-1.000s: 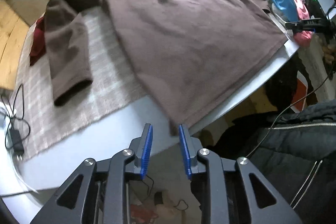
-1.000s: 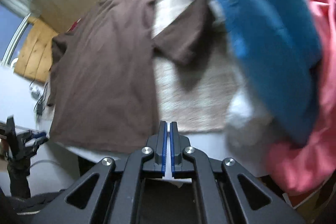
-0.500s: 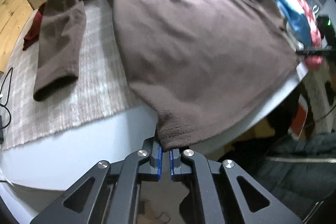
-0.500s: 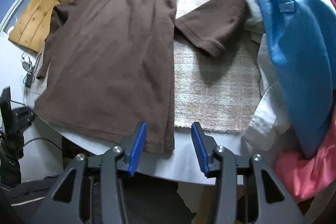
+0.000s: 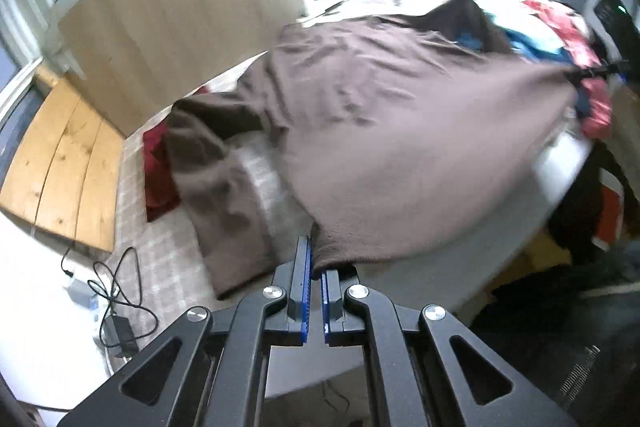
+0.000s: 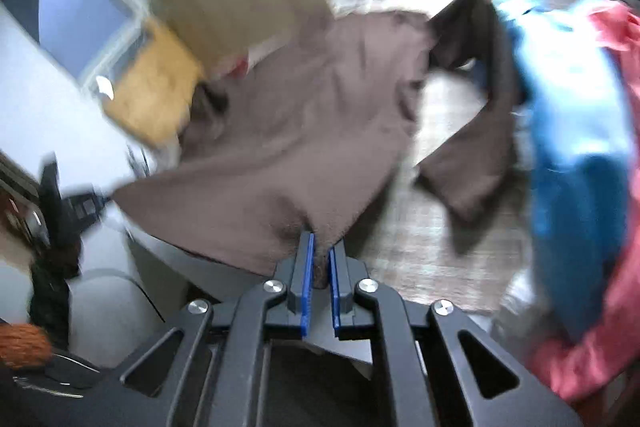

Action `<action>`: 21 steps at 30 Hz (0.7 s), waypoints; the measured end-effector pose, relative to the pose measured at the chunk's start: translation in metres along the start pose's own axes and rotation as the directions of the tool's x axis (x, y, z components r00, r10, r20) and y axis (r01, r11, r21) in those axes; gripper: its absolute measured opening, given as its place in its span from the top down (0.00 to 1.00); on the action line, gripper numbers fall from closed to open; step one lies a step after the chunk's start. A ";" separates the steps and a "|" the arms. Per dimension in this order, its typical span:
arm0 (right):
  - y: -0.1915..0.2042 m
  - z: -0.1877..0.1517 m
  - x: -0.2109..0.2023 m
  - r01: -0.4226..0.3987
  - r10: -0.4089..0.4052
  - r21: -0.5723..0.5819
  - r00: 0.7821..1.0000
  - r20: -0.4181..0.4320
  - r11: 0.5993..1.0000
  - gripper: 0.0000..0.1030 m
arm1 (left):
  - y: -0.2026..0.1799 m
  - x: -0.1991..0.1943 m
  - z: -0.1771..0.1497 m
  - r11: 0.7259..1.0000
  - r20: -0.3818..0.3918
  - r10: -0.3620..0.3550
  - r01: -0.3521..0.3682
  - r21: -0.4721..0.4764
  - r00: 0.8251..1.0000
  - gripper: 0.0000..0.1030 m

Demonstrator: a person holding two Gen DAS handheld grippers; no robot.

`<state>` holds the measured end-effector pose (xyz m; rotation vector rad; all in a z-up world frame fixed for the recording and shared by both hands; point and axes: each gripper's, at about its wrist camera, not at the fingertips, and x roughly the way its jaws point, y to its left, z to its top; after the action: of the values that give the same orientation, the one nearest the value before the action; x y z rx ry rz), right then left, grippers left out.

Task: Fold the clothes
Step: 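Grasp the brown garment hem with both tools and lift it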

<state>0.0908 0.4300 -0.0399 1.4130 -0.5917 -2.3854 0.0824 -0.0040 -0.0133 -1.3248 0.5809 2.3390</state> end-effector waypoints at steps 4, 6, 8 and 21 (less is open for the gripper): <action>-0.053 -0.037 0.034 0.106 -0.083 0.163 0.987 -0.138 0.981 0.93 | -0.052 0.050 -0.036 0.985 -0.170 -0.126 0.144 0.097 0.977 0.97; -0.056 -0.046 0.054 0.143 -0.112 0.150 0.974 -0.198 0.978 0.93 | -0.066 0.074 -0.052 0.978 -0.238 -0.152 0.180 0.101 0.959 0.97; -0.052 -0.049 0.062 0.146 -0.115 0.132 0.968 -0.222 0.980 0.93 | -0.060 0.079 -0.058 0.982 -0.248 -0.154 0.176 0.068 0.956 0.97; -0.047 -0.045 0.058 0.241 -0.218 0.054 0.937 -0.273 0.969 0.92 | -0.067 0.068 -0.063 0.974 -0.284 -0.156 0.195 0.113 0.946 0.95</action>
<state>0.1008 0.4355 -0.1263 1.8959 -0.4870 -2.3037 0.1292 0.0281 -0.1125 -1.5755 0.6655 1.9503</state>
